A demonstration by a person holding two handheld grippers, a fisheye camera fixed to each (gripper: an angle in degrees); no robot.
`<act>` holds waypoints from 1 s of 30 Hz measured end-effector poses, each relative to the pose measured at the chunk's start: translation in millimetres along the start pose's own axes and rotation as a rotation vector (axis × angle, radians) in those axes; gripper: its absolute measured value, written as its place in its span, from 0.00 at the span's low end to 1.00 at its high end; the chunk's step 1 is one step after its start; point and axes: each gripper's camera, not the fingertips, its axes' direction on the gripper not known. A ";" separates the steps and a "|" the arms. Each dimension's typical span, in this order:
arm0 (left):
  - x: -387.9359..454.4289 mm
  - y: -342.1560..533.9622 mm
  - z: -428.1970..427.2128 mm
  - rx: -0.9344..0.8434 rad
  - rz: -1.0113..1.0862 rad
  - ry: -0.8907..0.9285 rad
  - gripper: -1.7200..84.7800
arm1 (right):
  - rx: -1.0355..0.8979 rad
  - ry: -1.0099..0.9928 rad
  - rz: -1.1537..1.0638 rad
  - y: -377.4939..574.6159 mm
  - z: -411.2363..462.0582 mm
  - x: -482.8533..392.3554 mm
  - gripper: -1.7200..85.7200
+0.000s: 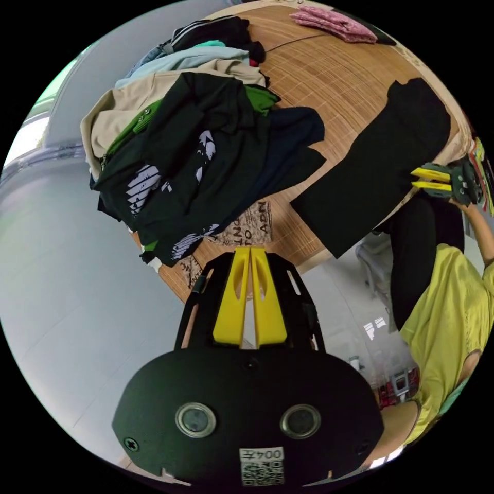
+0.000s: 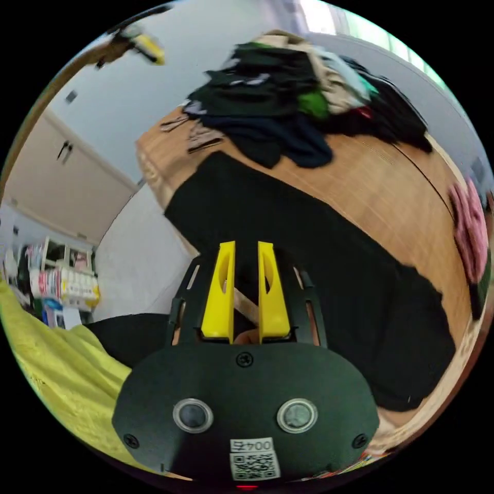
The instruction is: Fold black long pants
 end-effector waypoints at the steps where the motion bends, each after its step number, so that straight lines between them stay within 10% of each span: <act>1: 2.9 2.0 4.4 -0.016 0.010 -0.046 0.02 | -0.016 0.016 -0.077 -20.6 27.5 -27.7 0.11; 16: -54.5 99.8 54.2 0.100 -0.157 -0.020 0.02 | -0.153 0.105 0.015 -160.6 230.6 -56.9 0.12; 30: -65.0 172.2 157.7 0.222 -0.155 0.234 0.02 | -0.054 0.210 -0.451 -97.4 307.3 -157.8 0.11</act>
